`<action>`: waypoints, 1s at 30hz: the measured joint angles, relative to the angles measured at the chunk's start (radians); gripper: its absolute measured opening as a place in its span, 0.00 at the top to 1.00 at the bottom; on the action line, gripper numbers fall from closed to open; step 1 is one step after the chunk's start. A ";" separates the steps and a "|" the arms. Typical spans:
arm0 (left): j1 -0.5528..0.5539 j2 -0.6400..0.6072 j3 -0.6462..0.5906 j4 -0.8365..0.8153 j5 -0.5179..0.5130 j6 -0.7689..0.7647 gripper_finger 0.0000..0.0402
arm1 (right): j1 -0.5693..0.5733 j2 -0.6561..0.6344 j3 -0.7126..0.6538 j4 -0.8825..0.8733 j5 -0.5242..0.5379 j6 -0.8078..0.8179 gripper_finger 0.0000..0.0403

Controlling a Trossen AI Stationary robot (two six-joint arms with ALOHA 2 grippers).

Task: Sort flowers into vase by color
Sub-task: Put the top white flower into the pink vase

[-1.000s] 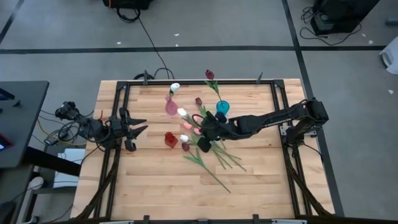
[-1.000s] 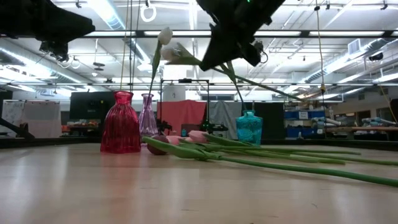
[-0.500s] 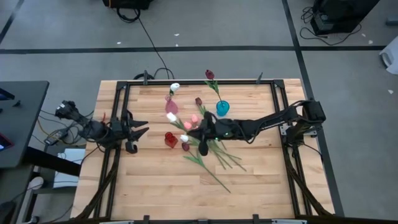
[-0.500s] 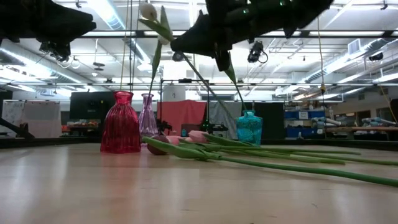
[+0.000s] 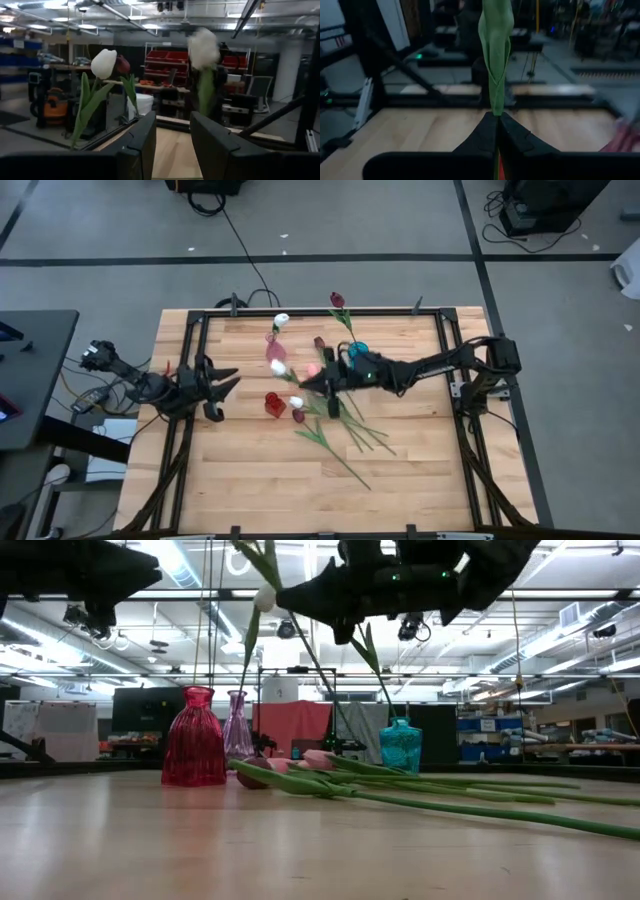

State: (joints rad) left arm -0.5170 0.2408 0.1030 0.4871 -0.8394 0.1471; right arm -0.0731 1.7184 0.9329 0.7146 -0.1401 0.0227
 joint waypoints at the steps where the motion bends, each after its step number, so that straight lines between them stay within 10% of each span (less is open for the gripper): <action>1: 0.007 0.019 0.018 -0.013 -0.001 -0.020 0.69 | -0.018 0.000 0.000 0.021 -0.027 -0.011 0.95; 30: 0.164 0.929 0.464 0.051 -0.003 -0.233 0.69 | -0.070 -0.009 -0.155 0.467 -0.112 -0.094 0.95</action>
State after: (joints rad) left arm -0.3529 1.1698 0.5674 0.5377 -0.8427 -0.0863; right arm -0.1429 1.7092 0.7783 1.1820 -0.2525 -0.0714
